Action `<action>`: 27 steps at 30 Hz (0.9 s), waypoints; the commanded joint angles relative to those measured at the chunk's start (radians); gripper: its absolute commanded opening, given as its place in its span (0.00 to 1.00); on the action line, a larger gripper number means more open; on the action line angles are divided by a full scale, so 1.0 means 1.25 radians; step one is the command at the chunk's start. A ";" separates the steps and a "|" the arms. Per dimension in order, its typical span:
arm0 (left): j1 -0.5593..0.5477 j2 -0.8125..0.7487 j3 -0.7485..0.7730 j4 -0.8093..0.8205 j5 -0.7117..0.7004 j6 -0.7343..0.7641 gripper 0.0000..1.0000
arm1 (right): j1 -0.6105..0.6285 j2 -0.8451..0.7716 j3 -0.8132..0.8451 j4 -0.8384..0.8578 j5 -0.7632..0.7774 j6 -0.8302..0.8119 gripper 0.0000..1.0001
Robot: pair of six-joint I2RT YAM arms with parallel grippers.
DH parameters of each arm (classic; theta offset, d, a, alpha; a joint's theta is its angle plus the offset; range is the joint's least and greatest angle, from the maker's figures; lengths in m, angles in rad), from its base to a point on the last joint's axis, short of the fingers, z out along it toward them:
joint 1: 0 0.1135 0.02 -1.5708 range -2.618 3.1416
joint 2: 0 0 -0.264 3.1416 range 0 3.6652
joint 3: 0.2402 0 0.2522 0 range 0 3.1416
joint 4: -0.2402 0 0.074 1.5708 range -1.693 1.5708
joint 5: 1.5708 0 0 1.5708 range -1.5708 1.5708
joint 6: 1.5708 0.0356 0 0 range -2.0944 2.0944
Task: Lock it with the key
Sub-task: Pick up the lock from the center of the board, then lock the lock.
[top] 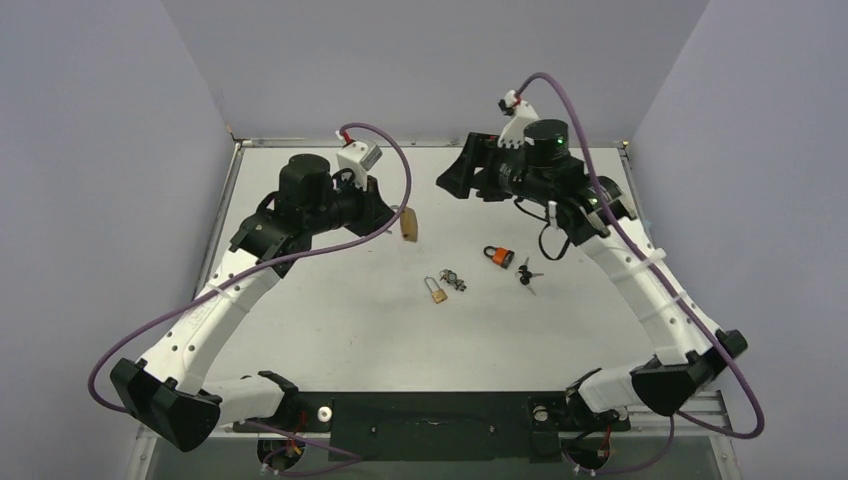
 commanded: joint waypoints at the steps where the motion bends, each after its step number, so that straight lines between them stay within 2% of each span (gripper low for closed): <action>1: 0.002 -0.038 0.106 0.124 0.033 -0.031 0.00 | -0.024 -0.119 -0.034 0.141 -0.018 -0.038 0.72; 6: 0.002 -0.045 0.159 0.160 0.078 -0.064 0.00 | -0.051 -0.187 -0.080 0.231 -0.039 -0.048 0.74; 11: 0.003 -0.058 0.208 0.210 0.110 -0.137 0.00 | -0.085 -0.210 -0.144 0.351 -0.146 -0.028 0.74; 16: 0.003 -0.079 0.222 0.344 0.096 -0.298 0.00 | -0.086 -0.269 -0.235 0.577 -0.218 -0.015 0.79; 20: 0.003 -0.083 0.232 0.430 0.080 -0.411 0.00 | -0.085 -0.262 -0.271 0.711 -0.257 0.024 0.81; 27: 0.003 -0.086 0.249 0.482 0.054 -0.525 0.00 | -0.078 -0.211 -0.297 0.998 -0.336 0.179 0.82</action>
